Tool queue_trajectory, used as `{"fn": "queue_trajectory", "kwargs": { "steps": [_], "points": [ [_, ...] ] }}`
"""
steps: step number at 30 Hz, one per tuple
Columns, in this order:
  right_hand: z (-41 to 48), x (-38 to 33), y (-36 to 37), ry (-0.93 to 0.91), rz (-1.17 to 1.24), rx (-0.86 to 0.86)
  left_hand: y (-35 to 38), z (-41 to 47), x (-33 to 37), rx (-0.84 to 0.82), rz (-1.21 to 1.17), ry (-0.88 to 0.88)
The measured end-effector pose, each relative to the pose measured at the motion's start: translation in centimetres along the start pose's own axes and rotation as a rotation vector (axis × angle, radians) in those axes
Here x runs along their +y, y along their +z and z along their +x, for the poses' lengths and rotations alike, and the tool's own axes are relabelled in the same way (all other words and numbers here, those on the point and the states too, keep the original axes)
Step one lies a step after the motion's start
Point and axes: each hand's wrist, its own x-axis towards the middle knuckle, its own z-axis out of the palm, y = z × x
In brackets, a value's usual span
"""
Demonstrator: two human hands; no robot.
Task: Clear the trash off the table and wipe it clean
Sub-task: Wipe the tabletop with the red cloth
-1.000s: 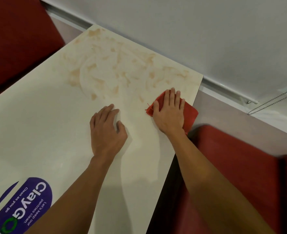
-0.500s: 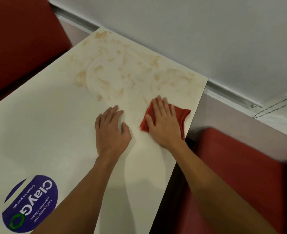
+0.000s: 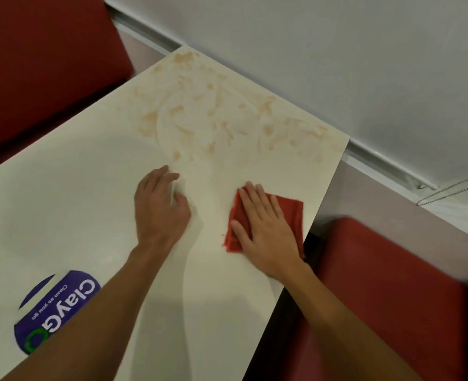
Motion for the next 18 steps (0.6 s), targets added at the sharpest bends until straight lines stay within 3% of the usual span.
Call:
{"fn": "queue_trajectory", "kwargs": {
  "steps": [6,11,16,18],
  "points": [
    [3.2,2.4,0.2,0.287,-0.018,0.077,-1.5,0.7,-4.1,-0.053,0.110,0.119],
    [7.8,-0.6,0.7,0.246,-0.056,0.048,-1.3,0.5,-3.7,-0.036,0.128,0.107],
    [2.9,-2.8,0.4,-0.057,-0.056,-0.026,-1.3,0.4,-3.7,-0.029,0.159,0.119],
    [1.7,-1.1,0.2,0.038,-0.047,0.008,-1.4,0.4,-3.6,-0.040,0.163,0.105]
  ]
}}
